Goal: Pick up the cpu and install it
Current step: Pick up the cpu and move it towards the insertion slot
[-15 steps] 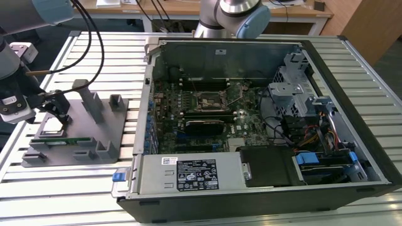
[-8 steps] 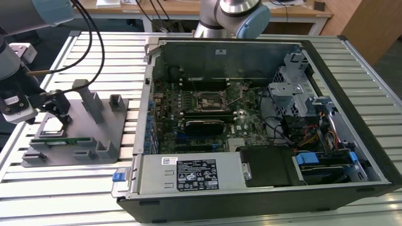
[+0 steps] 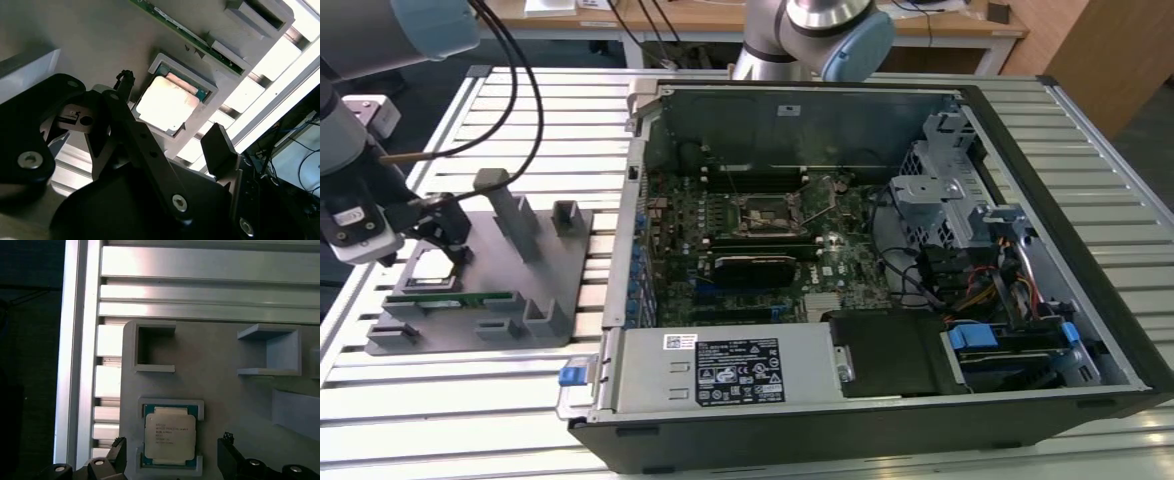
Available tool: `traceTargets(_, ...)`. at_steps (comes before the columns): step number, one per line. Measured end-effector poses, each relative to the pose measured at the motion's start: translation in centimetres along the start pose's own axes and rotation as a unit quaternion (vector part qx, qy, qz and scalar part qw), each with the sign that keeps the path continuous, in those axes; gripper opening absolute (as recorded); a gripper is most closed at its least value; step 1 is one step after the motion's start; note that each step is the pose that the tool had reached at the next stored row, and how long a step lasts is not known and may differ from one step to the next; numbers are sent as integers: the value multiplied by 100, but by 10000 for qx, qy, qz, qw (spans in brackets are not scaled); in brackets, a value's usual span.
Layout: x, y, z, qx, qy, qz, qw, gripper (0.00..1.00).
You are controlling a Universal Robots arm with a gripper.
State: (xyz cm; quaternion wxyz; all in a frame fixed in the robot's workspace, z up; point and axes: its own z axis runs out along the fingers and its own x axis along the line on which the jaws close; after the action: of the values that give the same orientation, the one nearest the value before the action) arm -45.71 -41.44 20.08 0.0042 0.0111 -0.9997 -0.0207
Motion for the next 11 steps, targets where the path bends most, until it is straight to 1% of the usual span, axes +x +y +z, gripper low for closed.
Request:
traceTargets(9, -1, 10, 75, 0, 1, -7, 10000, 81)
traceTargets(11, -1, 13, 94, 0, 0, -1, 10000, 79)
